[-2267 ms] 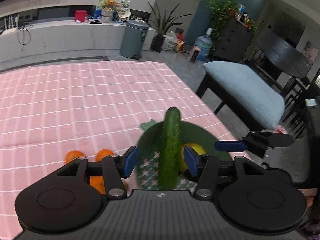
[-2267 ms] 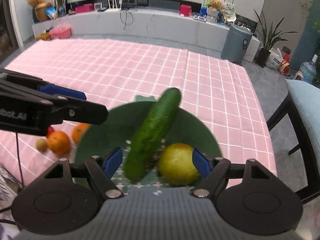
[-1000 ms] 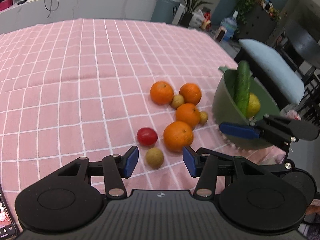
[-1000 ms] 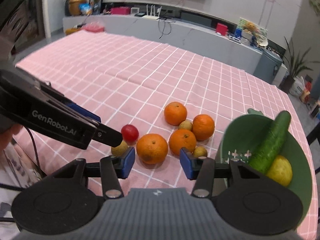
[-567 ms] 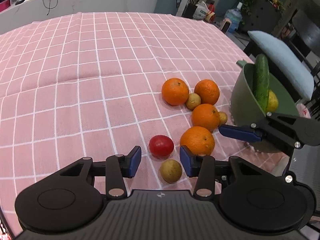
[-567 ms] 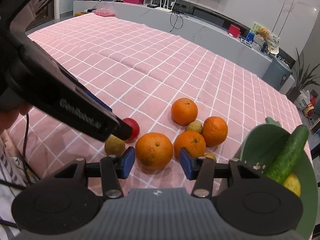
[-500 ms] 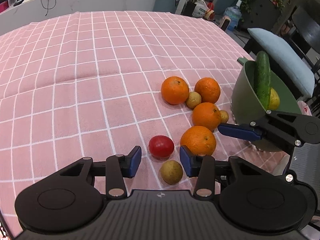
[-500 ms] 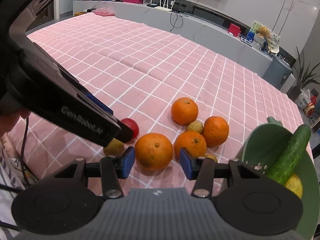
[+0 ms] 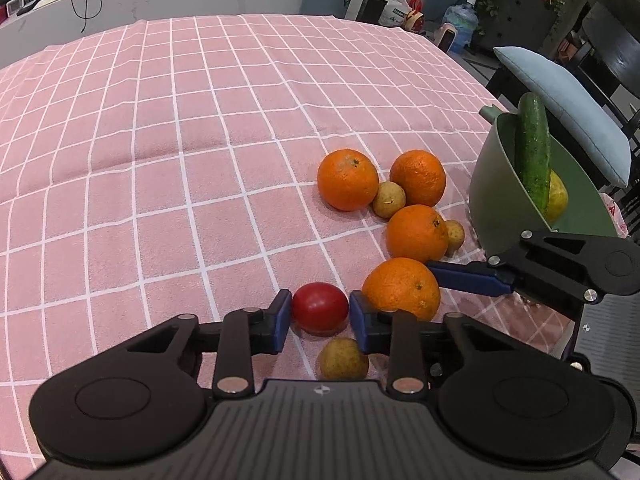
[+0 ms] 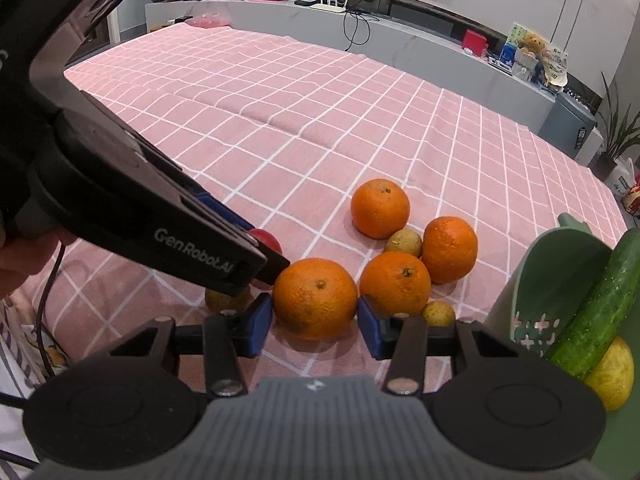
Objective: Organize fruits
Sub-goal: 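Grasp a large orange with the right tool while the left tool grasps the red tomato, then carry the orange into the colander with the right tool while the left tool drops the tomato in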
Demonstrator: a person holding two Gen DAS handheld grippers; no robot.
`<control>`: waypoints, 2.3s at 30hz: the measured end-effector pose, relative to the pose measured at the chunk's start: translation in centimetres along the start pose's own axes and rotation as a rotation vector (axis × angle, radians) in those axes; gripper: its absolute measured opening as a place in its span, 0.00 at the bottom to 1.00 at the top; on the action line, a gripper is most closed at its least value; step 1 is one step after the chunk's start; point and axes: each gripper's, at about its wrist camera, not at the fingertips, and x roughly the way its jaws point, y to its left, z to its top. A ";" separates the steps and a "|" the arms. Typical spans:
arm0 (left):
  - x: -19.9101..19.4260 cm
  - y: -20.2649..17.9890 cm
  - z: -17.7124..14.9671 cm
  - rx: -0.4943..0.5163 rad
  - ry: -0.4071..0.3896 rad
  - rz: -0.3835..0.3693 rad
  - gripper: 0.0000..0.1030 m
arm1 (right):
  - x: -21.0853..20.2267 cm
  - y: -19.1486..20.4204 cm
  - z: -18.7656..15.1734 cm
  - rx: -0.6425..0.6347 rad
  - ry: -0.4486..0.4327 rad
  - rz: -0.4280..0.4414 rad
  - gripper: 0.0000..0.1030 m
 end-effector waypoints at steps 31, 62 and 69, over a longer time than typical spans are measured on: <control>-7.6 -9.5 4.6 0.008 -0.153 -0.180 0.32 | -12.1 -9.8 0.5 0.182 -0.047 -0.120 0.41; 2.1 -17.2 5.1 0.247 0.206 -0.115 0.32 | -6.4 -15.4 -5.1 0.282 0.261 -0.030 0.41; 1.9 -17.0 5.2 0.233 0.192 -0.122 0.40 | -6.9 -15.3 -5.1 0.276 0.251 -0.036 0.43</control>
